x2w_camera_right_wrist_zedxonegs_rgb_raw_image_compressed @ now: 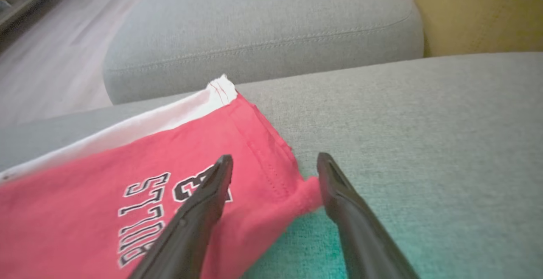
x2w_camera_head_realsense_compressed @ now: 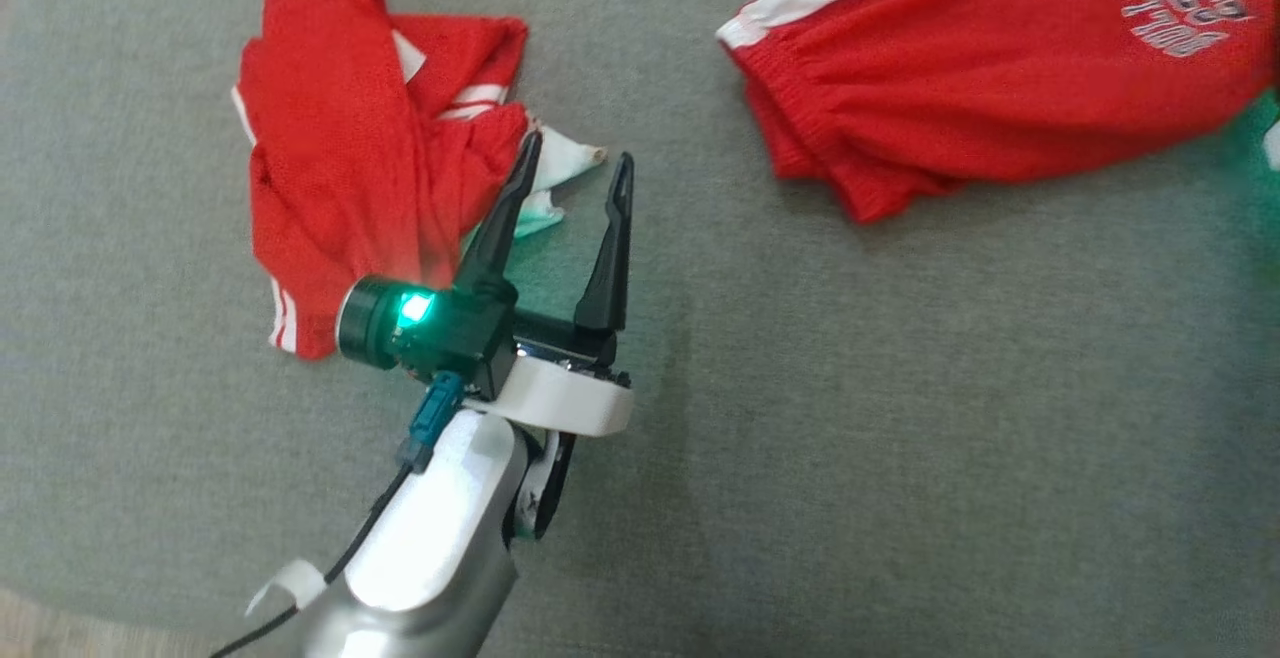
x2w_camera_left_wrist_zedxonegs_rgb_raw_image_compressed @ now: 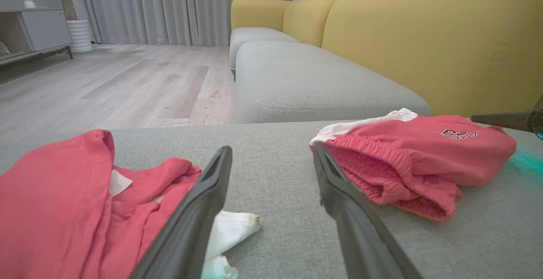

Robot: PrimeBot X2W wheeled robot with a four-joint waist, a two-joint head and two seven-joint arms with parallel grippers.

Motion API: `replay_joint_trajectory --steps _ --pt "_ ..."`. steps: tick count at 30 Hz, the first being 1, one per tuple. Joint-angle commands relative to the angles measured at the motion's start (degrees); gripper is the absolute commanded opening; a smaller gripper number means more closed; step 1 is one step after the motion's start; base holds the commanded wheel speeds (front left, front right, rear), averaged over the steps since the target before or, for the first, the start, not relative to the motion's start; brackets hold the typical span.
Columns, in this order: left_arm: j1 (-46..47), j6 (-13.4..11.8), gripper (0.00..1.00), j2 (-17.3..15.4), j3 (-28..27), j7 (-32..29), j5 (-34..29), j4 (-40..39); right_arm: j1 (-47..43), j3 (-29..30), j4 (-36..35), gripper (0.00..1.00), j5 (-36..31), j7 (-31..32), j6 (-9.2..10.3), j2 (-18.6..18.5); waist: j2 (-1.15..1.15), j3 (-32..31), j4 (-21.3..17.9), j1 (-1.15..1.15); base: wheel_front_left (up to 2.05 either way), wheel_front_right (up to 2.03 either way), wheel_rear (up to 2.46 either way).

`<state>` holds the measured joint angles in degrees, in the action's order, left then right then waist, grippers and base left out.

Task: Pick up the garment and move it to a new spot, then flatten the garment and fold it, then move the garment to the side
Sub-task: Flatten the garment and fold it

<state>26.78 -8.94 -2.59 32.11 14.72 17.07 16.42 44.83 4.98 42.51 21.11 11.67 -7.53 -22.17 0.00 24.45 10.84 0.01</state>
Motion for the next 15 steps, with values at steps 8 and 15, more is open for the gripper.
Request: replay_joint_trajectory --steps 8,15 --pt "4.3 -2.0 1.00 -0.3 1.3 0.3 1.7 -3.2 8.2 -8.2 6.5 1.00 1.3 3.3 0.04 -6.1 0.00 5.2 3.7 -0.01 0.00 0.00 0.00" --pt "5.6 -3.1 1.00 -0.3 2.8 0.3 2.5 -3.6 9.9 -15.5 8.3 0.36 4.5 5.0 0.04 -7.2 0.00 5.6 3.8 -0.01 0.00 0.00 0.00"
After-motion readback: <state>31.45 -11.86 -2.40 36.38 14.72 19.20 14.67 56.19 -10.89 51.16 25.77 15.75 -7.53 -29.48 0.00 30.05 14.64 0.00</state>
